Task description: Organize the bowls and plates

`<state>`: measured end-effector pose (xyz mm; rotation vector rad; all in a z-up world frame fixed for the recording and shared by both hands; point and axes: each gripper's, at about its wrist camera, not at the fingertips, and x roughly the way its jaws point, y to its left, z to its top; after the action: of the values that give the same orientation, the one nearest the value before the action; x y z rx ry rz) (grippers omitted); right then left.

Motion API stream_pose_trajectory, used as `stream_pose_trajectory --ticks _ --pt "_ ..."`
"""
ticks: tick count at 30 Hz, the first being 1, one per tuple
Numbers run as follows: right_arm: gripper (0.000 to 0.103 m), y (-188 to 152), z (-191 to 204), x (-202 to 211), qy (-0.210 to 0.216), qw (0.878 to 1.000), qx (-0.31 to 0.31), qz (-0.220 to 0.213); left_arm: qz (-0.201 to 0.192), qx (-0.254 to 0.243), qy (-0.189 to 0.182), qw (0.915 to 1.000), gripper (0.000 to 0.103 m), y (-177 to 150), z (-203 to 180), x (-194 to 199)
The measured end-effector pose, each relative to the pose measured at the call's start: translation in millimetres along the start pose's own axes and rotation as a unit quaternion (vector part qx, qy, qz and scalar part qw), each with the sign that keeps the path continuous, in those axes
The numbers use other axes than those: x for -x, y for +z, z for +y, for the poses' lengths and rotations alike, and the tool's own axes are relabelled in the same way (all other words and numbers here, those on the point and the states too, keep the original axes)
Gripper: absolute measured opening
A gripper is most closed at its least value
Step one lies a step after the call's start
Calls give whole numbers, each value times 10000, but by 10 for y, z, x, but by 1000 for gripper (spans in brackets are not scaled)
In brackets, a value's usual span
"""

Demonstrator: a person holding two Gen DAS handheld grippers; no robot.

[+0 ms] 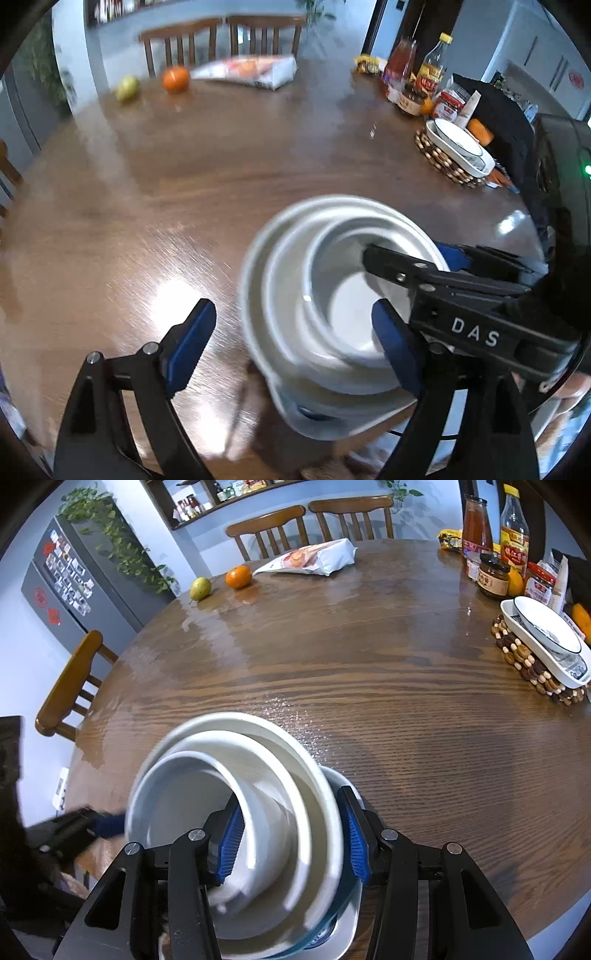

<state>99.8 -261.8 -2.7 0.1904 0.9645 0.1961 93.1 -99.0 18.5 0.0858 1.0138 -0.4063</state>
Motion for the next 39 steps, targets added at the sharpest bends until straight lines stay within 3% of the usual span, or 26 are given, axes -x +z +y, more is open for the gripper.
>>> stream_pose_trajectory --ticks 6,10,14,18,23,34,39 --pt "50 14 57 7 -83 9999 72 -95 104 246 -434 9987 86 -42 168 -4" --pt "51 -1 85 60 -145 9995 103 -262 -149 258 -344 9990 86 -93 148 81" --pt "60 -42 111 151 -368 9977 136 -548 -366 353 -372 9980 87 -154 164 186" --pt "60 -88 141 238 -472 9957 207 -767 -554 381 -327 9972 101 -215 193 261" --pt "70 -138 184 321 -411 9938 299 -986 -764 290 -189 9965 102 -317 176 336" --pt "72 -277 273 460 -383 9899 343 -1324 -965 191 -90 9951 102 -545 186 424" --pt "77 -409 318 603 -459 9841 393 -1668 -1111 145 91 9937 102 -650 175 459"
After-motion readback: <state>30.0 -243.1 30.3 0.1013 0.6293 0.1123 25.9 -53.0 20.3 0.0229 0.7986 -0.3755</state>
